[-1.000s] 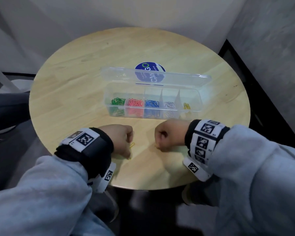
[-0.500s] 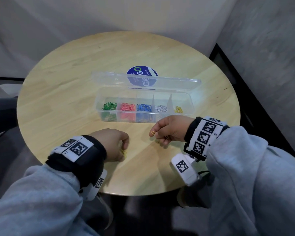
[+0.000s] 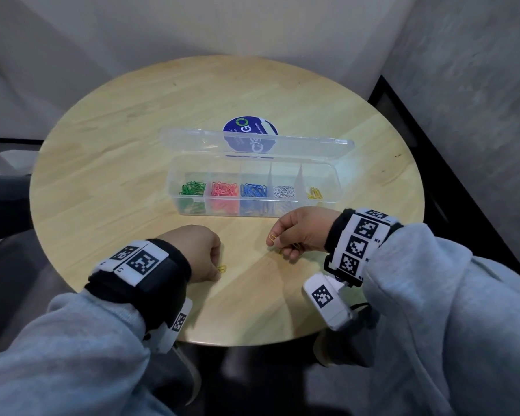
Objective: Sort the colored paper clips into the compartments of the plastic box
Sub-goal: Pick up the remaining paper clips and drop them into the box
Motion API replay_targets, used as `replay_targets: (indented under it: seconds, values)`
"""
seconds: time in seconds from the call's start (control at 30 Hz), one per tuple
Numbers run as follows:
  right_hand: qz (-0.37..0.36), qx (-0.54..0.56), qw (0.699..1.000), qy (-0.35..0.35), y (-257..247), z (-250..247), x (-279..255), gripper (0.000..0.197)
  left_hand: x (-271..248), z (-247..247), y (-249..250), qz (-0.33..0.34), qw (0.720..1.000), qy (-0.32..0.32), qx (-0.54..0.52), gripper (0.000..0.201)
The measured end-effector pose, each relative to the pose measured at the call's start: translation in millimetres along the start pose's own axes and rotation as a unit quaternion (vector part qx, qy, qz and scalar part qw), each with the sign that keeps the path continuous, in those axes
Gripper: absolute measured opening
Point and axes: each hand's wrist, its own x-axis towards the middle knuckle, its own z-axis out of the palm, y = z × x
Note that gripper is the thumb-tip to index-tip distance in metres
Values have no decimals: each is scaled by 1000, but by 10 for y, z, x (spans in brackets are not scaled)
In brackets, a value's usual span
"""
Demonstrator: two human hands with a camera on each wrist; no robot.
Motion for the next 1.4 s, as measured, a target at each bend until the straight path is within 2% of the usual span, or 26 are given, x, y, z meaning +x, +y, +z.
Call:
replay_targets:
  seconds: [0.33,0.4,0.47,0.53,0.63,0.7,0.77,0.87,0.97,1.1,1.17,1.23,1.3,1.33,1.4]
  values:
    - [7,0,1000,2,-5,16,3,22,-77,-10,62,-9,1000,7,7,5]
    - [9,11,1000,-3,-25,8,-18,23,-74,-50,13,-14,1000,8,-23,6]
    - [13,42,999,-21,-52,-9,-59,26,-49,-109,-89,-10,994,9,-111,14]
    - [10,79,996,-39,-78,-34,-107,30,-44,-214,-179,-10,960,8,-280,20]
    - [-3,141,989,-49,-126,-74,-187,35,-46,-387,-283,-32,863,50,-502,25]
    - [-20,176,983,-52,-184,-120,-280,33,-58,-467,-329,-52,806,73,-585,23]
    - [-64,236,969,-23,-274,-222,-389,28,-63,-492,-365,-63,776,81,-623,22]
    - [-124,321,933,107,-381,-460,-496,33,-60,-460,-371,-78,776,72,-622,22]
    - [-123,310,917,220,-352,-619,-468,39,-47,-444,-329,-83,786,65,-609,21]
    - [-105,307,918,228,-238,-623,-355,46,-24,-496,-231,-76,794,72,-599,21]
    - [-104,282,925,234,-227,-620,-366,43,-13,-517,-170,-68,800,78,-591,22]
    - [-111,206,944,232,-224,-614,-434,32,-6,-522,-112,-60,806,78,-584,23]
    - [-139,8,961,239,-198,-576,-536,29,-2,-526,-68,-54,805,74,-586,23]
    - [-155,-116,953,234,-180,-537,-576,28,2,-531,-50,-54,803,75,-589,23]
    - [-157,-316,921,168,-161,-390,-581,25,12,-549,-20,-57,798,81,-594,23]
